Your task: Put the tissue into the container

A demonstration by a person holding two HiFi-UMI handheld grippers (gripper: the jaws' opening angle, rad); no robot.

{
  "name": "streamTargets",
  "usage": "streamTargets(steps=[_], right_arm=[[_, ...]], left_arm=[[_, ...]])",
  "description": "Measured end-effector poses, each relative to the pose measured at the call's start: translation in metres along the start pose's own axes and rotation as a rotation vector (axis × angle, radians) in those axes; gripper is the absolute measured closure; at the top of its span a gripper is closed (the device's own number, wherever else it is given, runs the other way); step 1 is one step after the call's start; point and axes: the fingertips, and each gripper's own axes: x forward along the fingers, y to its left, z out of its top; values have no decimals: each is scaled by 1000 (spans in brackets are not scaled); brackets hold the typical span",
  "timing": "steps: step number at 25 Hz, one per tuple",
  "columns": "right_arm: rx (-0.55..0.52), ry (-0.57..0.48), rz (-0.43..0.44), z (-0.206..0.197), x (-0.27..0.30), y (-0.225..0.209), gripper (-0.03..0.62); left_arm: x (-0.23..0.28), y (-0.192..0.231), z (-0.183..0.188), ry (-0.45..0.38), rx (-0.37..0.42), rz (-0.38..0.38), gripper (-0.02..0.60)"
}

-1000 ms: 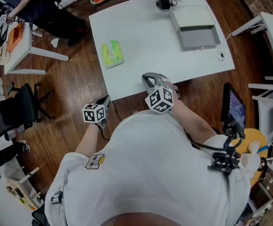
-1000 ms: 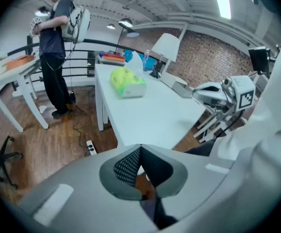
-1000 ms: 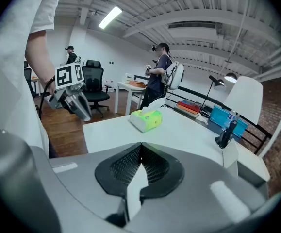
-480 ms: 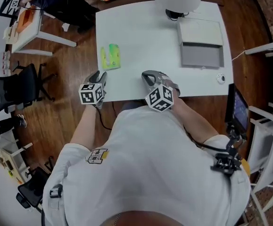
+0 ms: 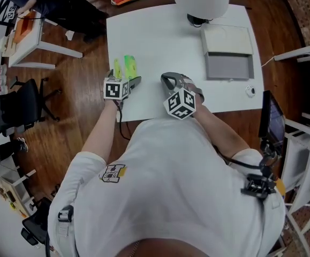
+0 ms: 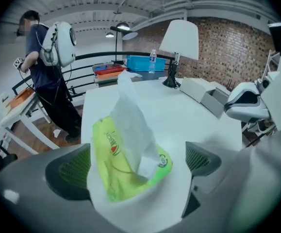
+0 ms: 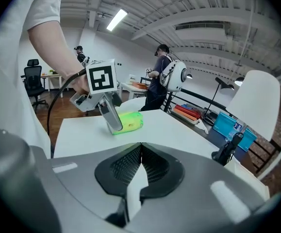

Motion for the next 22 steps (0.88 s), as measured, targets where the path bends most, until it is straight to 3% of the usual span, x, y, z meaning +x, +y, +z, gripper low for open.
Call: streamTargets(steps=[4, 6, 9, 13, 22], right_arm=[[13, 14, -29, 3, 6, -6, 542], [13, 25, -40, 1, 8, -6, 543], [11, 54, -53, -7, 11, -5, 543], [24, 89, -68, -17, 14, -5, 543], [59, 132, -141, -17, 17, -5, 543]], left_arm=[[27, 9, -12, 58, -16, 45, -7], [32, 17, -16, 54, 2, 93, 53], [32, 19, -12, 26, 61, 113, 92], [24, 9, 1, -2, 160, 102, 166], [20, -10, 12, -48, 291, 4, 190]])
